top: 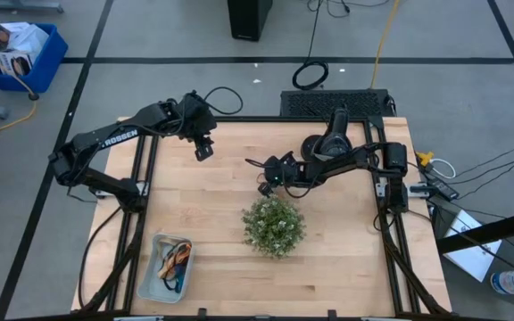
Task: Pick and place rubber bands into bin
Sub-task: Put the red rubber band into the blue bin
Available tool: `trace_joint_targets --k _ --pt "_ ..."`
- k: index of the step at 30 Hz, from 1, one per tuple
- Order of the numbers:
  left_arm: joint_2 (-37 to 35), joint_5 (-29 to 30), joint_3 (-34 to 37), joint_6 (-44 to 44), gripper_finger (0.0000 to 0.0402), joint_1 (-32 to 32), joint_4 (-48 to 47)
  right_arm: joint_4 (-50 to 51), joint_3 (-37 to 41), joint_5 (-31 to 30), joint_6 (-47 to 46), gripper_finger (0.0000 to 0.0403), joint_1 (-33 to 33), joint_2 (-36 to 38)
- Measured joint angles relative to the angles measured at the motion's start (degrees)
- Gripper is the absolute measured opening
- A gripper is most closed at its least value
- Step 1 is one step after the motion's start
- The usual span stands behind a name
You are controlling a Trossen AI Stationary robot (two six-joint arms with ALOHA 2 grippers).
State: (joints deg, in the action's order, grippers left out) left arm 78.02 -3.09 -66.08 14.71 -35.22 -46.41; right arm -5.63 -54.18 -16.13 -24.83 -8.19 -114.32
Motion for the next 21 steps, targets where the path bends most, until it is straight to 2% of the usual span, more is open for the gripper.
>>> trace_joint_targets --k 9,16,21 --pt "0.00 0.00 0.00 -0.11 0.0175 0.00 0.00 -0.37 0.08 -0.87 0.32 0.0002 0.17 0.01" --pt "0.00 0.00 0.00 -0.19 0.0175 0.00 0.29 -3.22 0.43 -5.20 5.68 0.0000 1.81 4.65" --pt "0.00 0.05 0.00 -0.19 0.0175 0.07 1.45 -1.20 0.45 -6.76 7.71 0.0000 2.97 8.12"
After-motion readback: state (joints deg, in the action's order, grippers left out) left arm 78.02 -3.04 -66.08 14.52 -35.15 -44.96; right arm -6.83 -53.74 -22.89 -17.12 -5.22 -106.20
